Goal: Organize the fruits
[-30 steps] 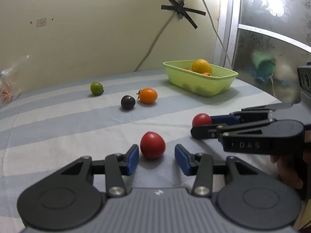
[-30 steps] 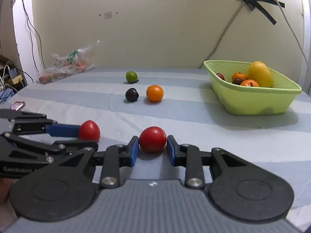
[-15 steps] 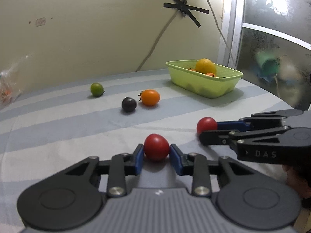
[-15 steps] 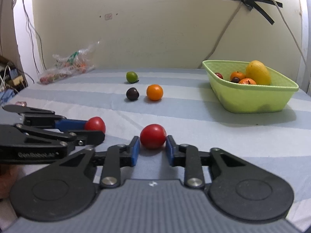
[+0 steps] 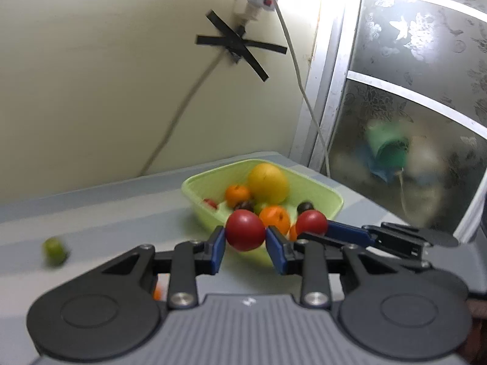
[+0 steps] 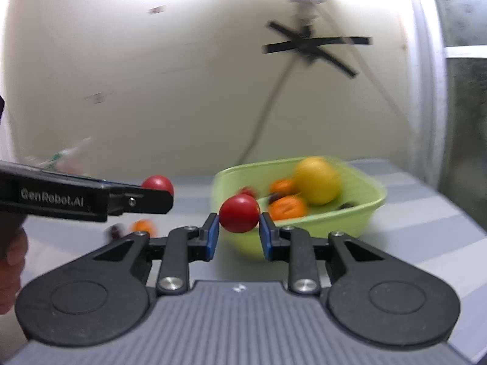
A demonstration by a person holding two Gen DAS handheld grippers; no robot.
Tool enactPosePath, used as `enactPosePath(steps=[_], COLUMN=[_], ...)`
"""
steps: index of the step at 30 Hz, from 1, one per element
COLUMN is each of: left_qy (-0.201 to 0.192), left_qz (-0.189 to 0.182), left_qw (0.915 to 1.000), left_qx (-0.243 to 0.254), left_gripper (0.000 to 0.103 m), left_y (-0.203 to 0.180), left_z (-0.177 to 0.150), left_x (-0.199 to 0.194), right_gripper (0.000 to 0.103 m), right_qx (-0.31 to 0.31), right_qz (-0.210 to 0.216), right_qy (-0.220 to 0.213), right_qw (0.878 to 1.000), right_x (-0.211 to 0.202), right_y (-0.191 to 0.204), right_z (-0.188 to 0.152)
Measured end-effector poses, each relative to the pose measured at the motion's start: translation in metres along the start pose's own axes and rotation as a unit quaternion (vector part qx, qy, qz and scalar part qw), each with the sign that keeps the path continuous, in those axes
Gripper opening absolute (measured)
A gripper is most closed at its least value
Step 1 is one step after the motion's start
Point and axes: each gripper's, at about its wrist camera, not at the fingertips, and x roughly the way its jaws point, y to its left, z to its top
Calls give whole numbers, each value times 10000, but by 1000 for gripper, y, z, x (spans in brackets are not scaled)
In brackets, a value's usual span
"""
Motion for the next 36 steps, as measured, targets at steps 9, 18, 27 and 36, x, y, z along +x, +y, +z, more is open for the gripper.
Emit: enactPosePath(steps=[9, 18, 27, 36], left_qy=[350, -231, -597, -421], left_qz=[256, 120, 1433, 2292], left_qw=[9990, 9980, 9830, 9632], left_qx=[-63, -581, -981, -1342], left_gripper=[42, 45, 50, 56], left_y=[-8, 23, 105, 156], left_z=[24, 23, -42, -99], left_x=[88, 39, -66, -98], right_gripper=[48, 52, 52, 51], right_qx=[359, 1137, 1495, 857], right_qz=[-753, -1029, -1057, -592], right_qy=[-245, -678, -616, -526], right_qw=[9962, 9859, 9812, 9932], right_x=[38, 18, 19, 7], right_y=[-45, -76, -83, -30], right_z=[7, 10, 7, -1])
